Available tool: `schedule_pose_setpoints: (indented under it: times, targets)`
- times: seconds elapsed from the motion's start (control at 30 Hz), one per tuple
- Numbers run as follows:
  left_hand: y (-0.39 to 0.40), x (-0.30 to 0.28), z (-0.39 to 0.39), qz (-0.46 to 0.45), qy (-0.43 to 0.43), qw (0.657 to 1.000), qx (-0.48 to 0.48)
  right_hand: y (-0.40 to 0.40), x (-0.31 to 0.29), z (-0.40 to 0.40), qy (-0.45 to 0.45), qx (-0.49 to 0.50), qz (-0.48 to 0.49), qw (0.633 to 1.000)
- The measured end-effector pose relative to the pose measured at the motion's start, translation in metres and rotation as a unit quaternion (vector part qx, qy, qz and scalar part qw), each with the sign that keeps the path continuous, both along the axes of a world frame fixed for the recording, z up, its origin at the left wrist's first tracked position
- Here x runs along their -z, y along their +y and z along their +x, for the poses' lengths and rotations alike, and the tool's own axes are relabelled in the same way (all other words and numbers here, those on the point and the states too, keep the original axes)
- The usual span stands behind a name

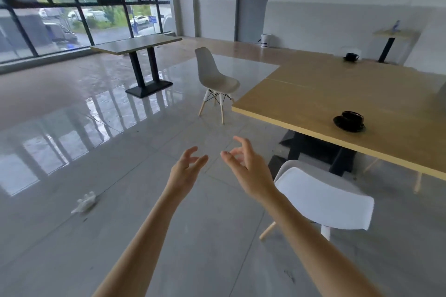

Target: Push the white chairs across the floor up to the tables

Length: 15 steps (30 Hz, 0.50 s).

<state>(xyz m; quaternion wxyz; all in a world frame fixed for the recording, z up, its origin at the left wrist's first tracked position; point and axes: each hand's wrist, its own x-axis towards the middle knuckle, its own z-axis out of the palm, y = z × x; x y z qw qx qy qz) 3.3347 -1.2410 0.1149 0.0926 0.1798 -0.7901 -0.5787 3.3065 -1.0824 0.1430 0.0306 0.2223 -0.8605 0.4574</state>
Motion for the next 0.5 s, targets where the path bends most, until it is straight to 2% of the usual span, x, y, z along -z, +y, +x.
schedule_pose_setpoints:
  times: [0.2,0.5]
  targets:
    - [-0.102,-0.011,-0.037,0.001,0.042,0.998,-0.036,-0.107,-0.001,-0.053,-0.008,-0.040,-0.020,0.999]
    - [-0.271,-0.057,-0.137,-0.034,0.120,0.991,-0.051,-0.283,-0.024,-0.158,-0.028,-0.033,-0.072,0.996]
